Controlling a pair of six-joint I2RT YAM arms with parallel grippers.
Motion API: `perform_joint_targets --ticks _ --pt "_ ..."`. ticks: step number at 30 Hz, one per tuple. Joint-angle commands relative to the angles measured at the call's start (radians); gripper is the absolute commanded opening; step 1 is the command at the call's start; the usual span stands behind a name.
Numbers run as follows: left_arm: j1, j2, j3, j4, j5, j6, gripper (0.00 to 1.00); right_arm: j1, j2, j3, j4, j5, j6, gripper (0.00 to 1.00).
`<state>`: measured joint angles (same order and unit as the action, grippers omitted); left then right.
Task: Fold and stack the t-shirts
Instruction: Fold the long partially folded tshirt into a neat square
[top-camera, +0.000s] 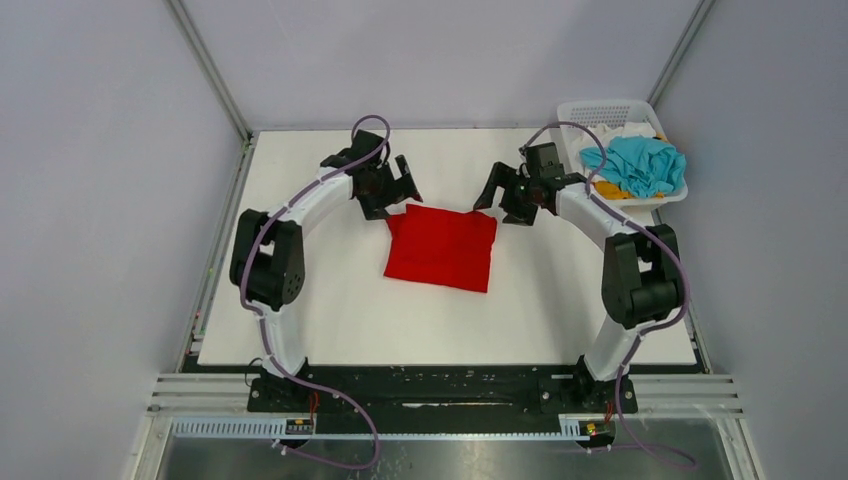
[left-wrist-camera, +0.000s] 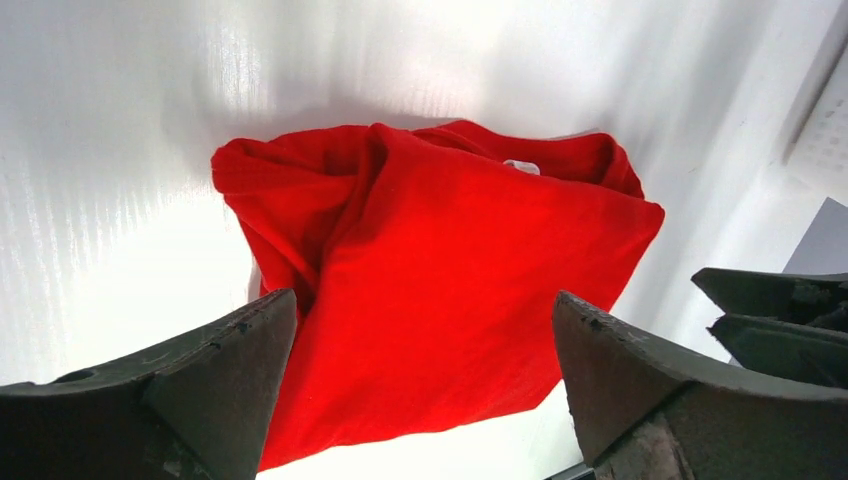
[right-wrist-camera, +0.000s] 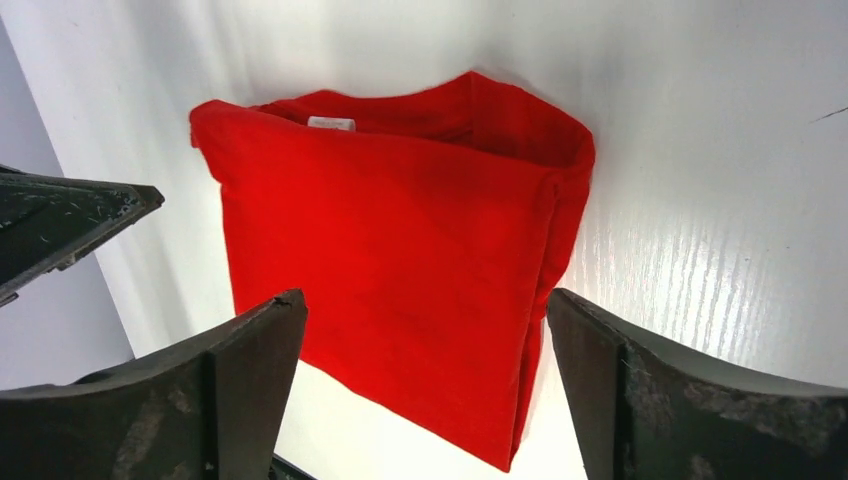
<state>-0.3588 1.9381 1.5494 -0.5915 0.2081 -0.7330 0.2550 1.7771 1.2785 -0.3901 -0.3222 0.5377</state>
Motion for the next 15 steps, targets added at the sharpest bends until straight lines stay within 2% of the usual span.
perform_joint_targets --ticks 1,6,10,15 --pt "0.005 -0.121 -0.025 0.026 -0.016 0.047 0.99 -0.004 -0.103 0.028 0.008 0.046 -0.042 0.99" --pt "0.004 -0.171 -0.148 0.01 0.004 0.124 0.99 -0.003 -0.234 -0.106 0.012 0.068 -0.053 0.99" --pt "0.005 -0.113 -0.178 -0.028 0.051 0.178 0.99 -0.003 -0.346 -0.23 0.022 0.082 -0.064 0.99" --pt "0.005 -0.01 -0.169 0.005 0.086 0.172 0.99 -0.002 -0.436 -0.291 0.005 0.081 -0.095 1.0"
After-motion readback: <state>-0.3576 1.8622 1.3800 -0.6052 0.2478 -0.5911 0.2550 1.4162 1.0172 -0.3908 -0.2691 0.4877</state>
